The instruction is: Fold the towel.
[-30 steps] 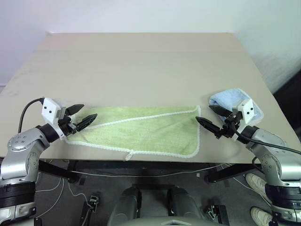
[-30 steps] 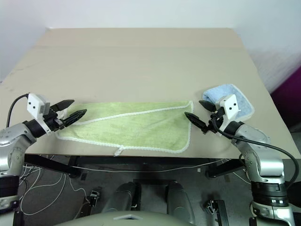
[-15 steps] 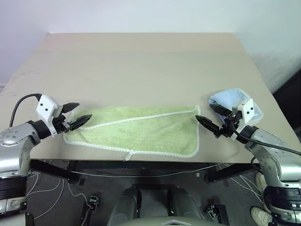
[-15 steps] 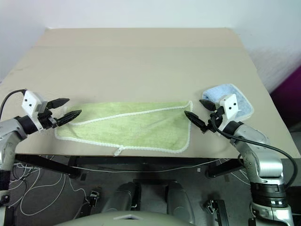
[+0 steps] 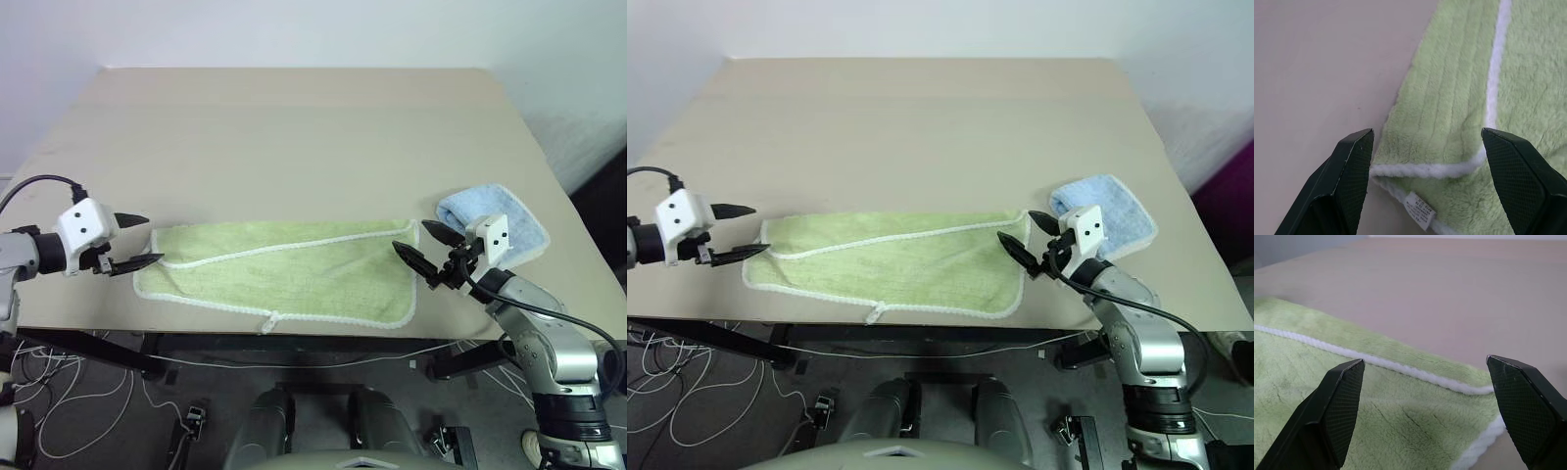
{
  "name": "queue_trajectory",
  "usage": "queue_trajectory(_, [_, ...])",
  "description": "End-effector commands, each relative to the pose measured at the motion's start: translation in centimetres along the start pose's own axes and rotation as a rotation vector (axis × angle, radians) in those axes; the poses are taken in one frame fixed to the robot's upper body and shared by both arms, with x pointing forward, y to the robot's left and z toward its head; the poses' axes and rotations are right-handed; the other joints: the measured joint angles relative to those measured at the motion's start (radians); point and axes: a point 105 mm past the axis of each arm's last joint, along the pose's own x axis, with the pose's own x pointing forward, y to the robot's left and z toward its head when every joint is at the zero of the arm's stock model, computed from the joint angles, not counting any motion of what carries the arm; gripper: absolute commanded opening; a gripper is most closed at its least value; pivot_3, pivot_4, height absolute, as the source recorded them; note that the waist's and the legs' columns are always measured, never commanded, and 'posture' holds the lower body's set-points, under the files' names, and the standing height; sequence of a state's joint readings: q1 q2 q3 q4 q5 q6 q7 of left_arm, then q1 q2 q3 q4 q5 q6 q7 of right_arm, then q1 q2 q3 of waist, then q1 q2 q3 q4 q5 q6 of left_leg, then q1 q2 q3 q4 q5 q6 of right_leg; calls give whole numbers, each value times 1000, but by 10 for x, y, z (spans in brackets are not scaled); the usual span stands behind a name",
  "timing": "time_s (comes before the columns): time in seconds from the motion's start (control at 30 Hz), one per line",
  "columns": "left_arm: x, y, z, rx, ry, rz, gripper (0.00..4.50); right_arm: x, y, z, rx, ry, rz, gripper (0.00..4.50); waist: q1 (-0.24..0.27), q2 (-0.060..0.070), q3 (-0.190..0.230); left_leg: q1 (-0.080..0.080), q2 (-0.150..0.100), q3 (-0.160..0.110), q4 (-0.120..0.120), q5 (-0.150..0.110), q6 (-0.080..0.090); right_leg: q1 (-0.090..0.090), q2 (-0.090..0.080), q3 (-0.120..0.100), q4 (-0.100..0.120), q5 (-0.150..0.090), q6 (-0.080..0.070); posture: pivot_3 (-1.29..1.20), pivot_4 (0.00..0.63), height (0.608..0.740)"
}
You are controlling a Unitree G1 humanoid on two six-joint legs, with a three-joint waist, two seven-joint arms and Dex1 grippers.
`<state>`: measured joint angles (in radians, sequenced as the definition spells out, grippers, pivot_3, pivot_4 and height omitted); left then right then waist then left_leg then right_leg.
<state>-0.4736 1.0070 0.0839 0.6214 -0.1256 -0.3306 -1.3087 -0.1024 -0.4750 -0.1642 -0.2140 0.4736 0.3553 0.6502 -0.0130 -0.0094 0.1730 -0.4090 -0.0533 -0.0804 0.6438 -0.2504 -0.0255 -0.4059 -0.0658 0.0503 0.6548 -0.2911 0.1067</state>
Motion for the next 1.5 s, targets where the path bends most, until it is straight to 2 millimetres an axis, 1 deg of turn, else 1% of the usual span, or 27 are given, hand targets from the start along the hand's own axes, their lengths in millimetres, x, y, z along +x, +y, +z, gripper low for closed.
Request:
queue_trajectory(0.03, [-5,-1,-5,139,89,-86,3669,-2,2,13,-38,-51,-12,4196,-1,0,0,0,0,0,0,0,0,0,0,0,0,0,0,0,150,740])
queue_trajectory(0.2, [4,-4,-8,240,121,-172,3669,-3,2,14,-39,-58,-23,4196,-2,0,0,0,0,0,0,0,0,0,1,0,1,0,0,0,150,740])
queue_trajectory(0.4, [8,-6,-12,300,144,-216,3669,-5,1,14,-42,-60,-35,4196,-3,0,0,0,0,0,1,0,1,0,2,0,1,0,0,0,150,740])
queue_trajectory(0.67, [22,-7,-17,379,165,-182,3669,-5,1,16,-46,-61,-36,4196,-1,0,0,0,0,0,3,0,1,0,2,0,3,0,1,0,150,740])
queue_trajectory(0.77, [25,-4,-17,411,160,-141,3082,-5,1,16,-48,-61,-32,4196,-1,0,0,0,0,0,3,0,1,0,2,0,4,0,1,0,150,740])
queue_trajectory(1.0, [23,-4,-21,405,145,-75,751,-2,3,19,-53,-61,-14,4196,-2,0,0,0,0,0,3,0,1,0,2,0,5,0,1,0,150,740])
queue_trajectory(1.07, [21,-3,-23,374,137,-48,37,-2,4,19,-53,-59,-8,4196,-3,0,0,0,0,0,4,0,1,0,2,0,5,0,1,0,150,740])
queue_trajectory(1.23, [12,-2,-31,288,127,23,11,-3,4,19,-54,-54,0,4196,-6,0,0,0,0,0,3,0,1,-1,2,0,6,-1,1,0,150,740])
queue_trajectory(1.3, [7,3,-32,172,79,109,11,-3,4,18,-63,-42,7,4196,-8,0,0,0,0,0,3,0,1,-1,2,0,7,-1,1,0,150,740])
queue_trajectory(1.37, [5,7,-29,104,32,159,11,-1,5,20,-113,-21,19,4196,-7,0,0,0,0,1,3,0,1,-2,2,0,7,-1,1,0,150,740])
queue_trajectory(1.43, [2,6,-27,85,8,184,11,8,3,21,-258,32,39,4196,-8,0,0,0,0,1,4,0,1,-1,2,0,7,-1,1,0,150,740])
queue_trajectory(1.5, [1,6,-25,66,-8,207,11,14,-4,18,-379,98,56,4196,-8,0,0,0,0,2,4,0,1,-2,2,1,8,-1,1,0,150,740])
